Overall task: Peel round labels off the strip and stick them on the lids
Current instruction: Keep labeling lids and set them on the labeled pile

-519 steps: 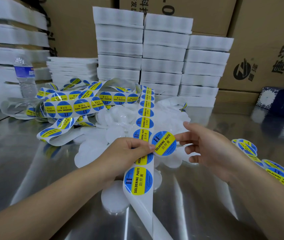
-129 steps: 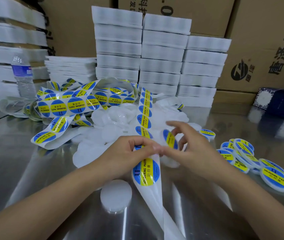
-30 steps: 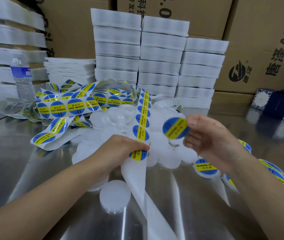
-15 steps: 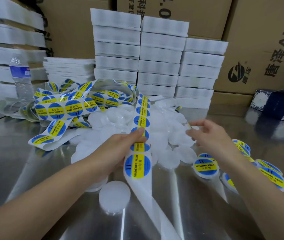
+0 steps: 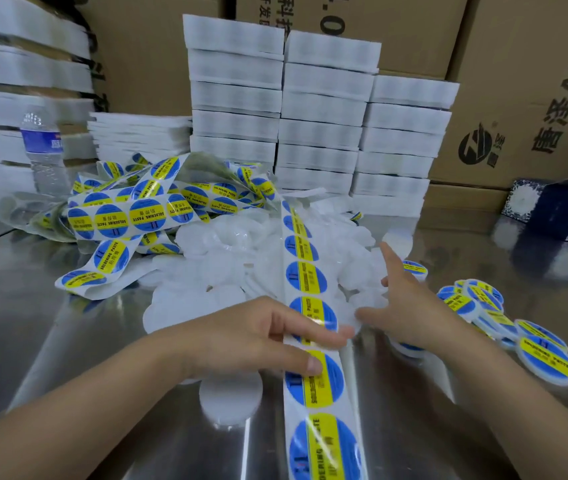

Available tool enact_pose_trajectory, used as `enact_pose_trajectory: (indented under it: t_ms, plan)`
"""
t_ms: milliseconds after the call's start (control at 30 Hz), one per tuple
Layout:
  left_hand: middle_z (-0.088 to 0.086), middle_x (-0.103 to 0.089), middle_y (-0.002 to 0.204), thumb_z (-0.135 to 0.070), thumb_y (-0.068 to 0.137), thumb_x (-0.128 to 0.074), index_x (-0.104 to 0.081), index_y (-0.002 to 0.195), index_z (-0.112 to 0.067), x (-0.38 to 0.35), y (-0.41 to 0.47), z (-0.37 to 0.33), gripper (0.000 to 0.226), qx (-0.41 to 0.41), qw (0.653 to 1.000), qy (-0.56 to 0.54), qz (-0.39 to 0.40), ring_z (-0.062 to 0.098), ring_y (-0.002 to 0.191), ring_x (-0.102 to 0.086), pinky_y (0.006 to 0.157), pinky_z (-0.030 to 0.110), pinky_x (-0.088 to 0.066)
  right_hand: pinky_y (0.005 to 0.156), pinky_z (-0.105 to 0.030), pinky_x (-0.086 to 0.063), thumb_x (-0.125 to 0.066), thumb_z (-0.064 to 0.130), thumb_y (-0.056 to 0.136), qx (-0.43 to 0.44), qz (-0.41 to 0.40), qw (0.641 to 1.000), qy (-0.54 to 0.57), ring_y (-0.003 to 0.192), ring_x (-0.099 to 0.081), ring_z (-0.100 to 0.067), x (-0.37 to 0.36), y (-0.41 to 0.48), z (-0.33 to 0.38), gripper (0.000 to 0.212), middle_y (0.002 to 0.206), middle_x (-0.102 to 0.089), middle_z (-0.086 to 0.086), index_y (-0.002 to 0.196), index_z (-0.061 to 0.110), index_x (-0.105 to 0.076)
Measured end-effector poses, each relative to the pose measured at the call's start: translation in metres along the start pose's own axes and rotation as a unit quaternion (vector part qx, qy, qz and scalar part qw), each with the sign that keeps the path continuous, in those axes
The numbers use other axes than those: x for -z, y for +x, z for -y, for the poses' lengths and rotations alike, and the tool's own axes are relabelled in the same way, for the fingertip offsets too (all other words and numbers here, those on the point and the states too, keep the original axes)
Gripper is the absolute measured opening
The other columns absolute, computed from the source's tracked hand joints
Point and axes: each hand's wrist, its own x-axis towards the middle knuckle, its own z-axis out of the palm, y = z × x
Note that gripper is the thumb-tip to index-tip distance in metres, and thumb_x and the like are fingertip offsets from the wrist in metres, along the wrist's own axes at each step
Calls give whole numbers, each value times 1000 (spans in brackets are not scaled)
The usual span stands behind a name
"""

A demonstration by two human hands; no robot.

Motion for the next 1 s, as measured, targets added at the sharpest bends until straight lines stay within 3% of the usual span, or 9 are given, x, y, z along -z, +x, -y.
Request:
enact_pose_trajectory:
  t_ms: [67,100,233,333,467,533,700,833,1000]
  plan:
    - [-13,-62,127,-1,87,-59,-70,113,-17,2,-1,2,32,0,999,-25,34,-1,115,-57,91,11,-45,92,-40,-45,-68,31,77,0,-5,1000,-1,114,-51,-26,1,0,0,108,134,-41,-7,146,34,15]
    - [-12,-64,124,1,87,-58,-71,110,-16,1,-1,2,31,-3,999,-32,32,2,120,-55,94,13,-44,92,-40,-45,-68,31,77,1,-6,1000,0,114,-51,-26,2,-1,1,108,134,-42,-6,146,34,15]
    - [-12,-74,96,6,87,-56,-74,104,-28,3,7,4,42,28,986,3,-167,0,86,-68,80,15,-51,93,-38,-44,-67,34,77,7,7,1000,-22,112,-52,-24,1,-3,2,107,127,-47,-4,146,33,15]
    - [-4,-73,103,3,83,-54,-76,99,-29,10,13,6,41,72,956,28,-284,4,72,-64,74,17,-52,92,-35,-43,-65,37,78,7,16,999,-45,110,-53,-23,-2,-2,1,106,126,-50,0,147,31,16]
    - [-6,-75,97,-4,86,-56,-78,92,-29,10,14,9,33,81,958,-14,-273,6,75,-67,69,16,-52,87,-29,-40,-64,41,76,9,0,1000,-11,116,-51,-22,-7,-1,-2,104,129,-50,6,147,35,11]
    - [-5,-75,98,-4,85,-59,-78,88,-33,10,12,10,35,67,968,19,-242,8,84,-67,78,20,-54,82,-26,-37,-63,38,78,18,-14,1000,-6,113,-51,-22,-10,0,-3,100,127,-51,7,147,36,9]
    - [-9,-72,111,11,81,-56,-73,104,-37,5,6,10,56,60,996,28,-51,9,111,-63,86,18,-51,82,-29,-41,-66,38,73,39,-38,998,-12,101,-51,-18,-7,1,-1,105,124,-48,8,147,37,10]
    - [-9,-70,115,9,82,-57,-64,120,-36,4,11,12,59,76,987,18,-138,9,106,-65,90,26,-54,82,-33,-42,-65,40,73,43,-75,995,-51,107,-53,-24,-2,1,-2,107,130,-49,3,146,37,14]
    - [-13,-74,101,-2,88,-60,-70,111,-24,9,16,15,33,67,958,-50,-274,13,96,-70,86,29,-56,72,-22,-36,-72,37,69,111,-129,980,104,83,-51,-3,-1,-2,8,108,114,-51,10,145,45,5]
